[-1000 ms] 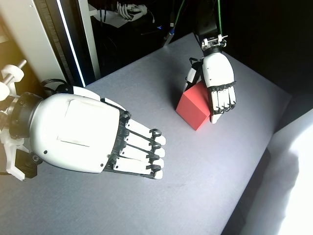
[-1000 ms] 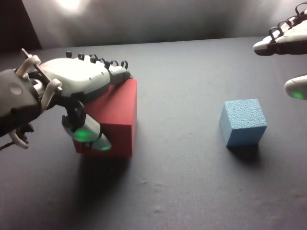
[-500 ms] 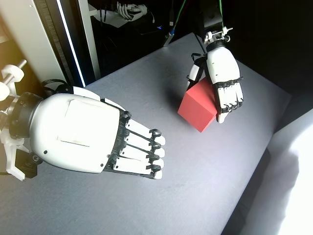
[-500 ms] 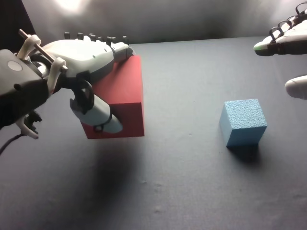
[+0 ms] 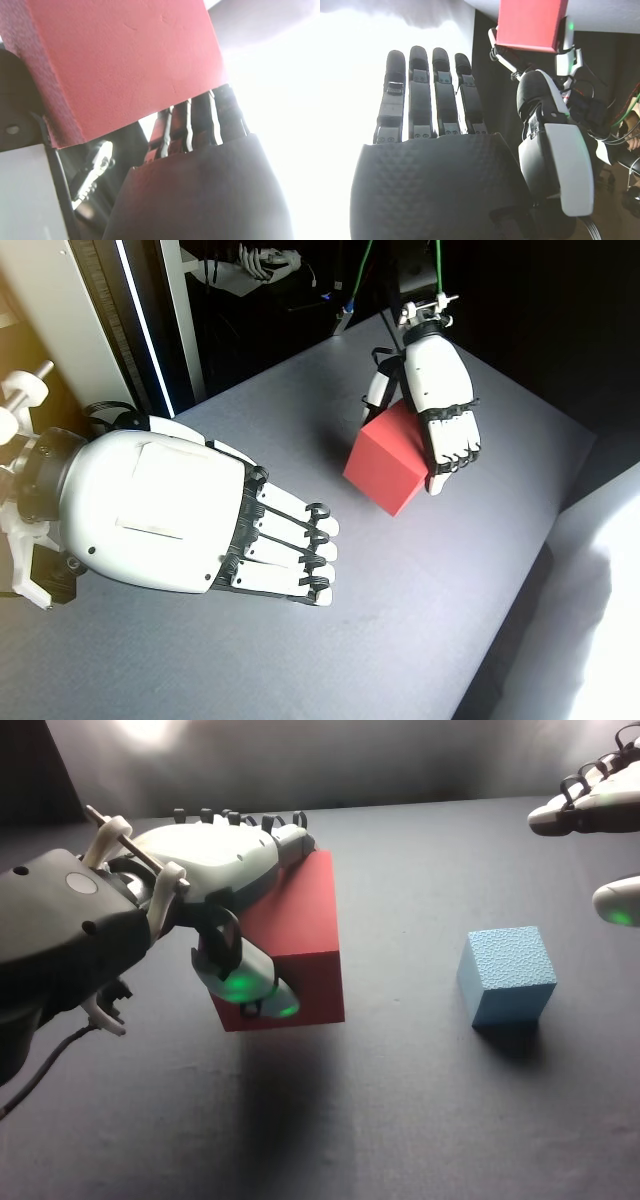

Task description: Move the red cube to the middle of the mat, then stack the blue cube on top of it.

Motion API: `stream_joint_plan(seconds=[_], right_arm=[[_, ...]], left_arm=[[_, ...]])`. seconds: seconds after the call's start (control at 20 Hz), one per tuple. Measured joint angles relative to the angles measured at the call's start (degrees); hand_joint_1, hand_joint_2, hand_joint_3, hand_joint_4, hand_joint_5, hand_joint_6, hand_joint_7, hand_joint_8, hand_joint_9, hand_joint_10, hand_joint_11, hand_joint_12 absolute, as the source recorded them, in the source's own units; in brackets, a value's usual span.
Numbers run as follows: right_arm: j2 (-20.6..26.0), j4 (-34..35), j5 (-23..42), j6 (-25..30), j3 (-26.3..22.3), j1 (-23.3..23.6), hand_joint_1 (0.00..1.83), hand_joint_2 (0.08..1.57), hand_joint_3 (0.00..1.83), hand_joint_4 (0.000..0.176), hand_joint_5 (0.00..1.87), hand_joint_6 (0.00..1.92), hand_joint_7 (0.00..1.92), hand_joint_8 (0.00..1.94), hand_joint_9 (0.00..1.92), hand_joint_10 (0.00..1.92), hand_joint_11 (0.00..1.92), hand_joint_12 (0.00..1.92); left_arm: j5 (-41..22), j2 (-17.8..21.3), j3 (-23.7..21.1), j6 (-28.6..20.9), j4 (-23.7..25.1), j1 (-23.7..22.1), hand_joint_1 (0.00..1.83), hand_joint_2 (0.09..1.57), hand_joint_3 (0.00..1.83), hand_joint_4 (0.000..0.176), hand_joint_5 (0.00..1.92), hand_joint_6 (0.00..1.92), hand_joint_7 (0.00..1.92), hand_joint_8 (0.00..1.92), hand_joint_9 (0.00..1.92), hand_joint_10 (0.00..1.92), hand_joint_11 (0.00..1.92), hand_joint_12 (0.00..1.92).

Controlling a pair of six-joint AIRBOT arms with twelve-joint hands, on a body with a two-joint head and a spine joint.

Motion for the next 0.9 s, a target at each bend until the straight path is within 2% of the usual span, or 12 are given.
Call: stream_joint_plan(seconds=[0.15,0.3,0.5,0.75,0.9], right_arm=[[0.00,0.00,0.00,0.02,0.00,0.00,0.10,1.34,0.00,0.000,0.28,0.01,0.31,0.00,0.30,0.01,0.00,0.65],[-0.02,1.03,-0.33,0.00,0.00,0.00,0.06,1.35,0.00,0.000,0.26,0.00,0.28,0.00,0.27,0.00,0.00,0.61],[-0.55,2.43,-1.29,0.00,0.00,0.00,0.09,1.35,0.00,0.000,0.28,0.00,0.30,0.00,0.29,0.00,0.00,0.66],[-1.46,6.47,-1.75,-2.40,0.00,0.00,0.10,1.35,0.00,0.000,0.25,0.00,0.26,0.00,0.24,0.00,0.00,0.54],[-2.19,7.15,-2.05,-3.41,0.00,0.00,0.11,1.34,0.00,0.000,0.27,0.00,0.29,0.01,0.28,0.01,0.00,0.65]], left_arm=[[-1.22,-0.98,-0.44,0.09,-0.26,0.13,1.23,1.16,0.00,0.000,0.27,0.85,0.23,1.20,0.18,1.37,0.00,1.59],[-1.88,-2.12,-0.76,0.04,-0.42,0.26,1.23,1.18,0.00,0.000,0.30,0.83,0.28,1.12,0.20,1.31,0.00,1.55],[-2.97,-3.72,-1.14,-0.15,0.68,0.61,1.24,1.17,0.00,0.000,0.26,0.96,0.28,1.13,0.21,1.32,0.00,1.59],[-4.15,-5.01,-1.46,-2.01,2.69,2.43,1.19,1.19,0.00,0.000,0.31,0.82,0.28,1.07,0.19,1.27,0.00,1.54],[-4.61,-5.35,-1.46,-3.34,4.72,3.67,1.20,1.19,0.00,0.000,0.33,0.75,0.29,1.09,0.20,1.27,0.00,1.56]])
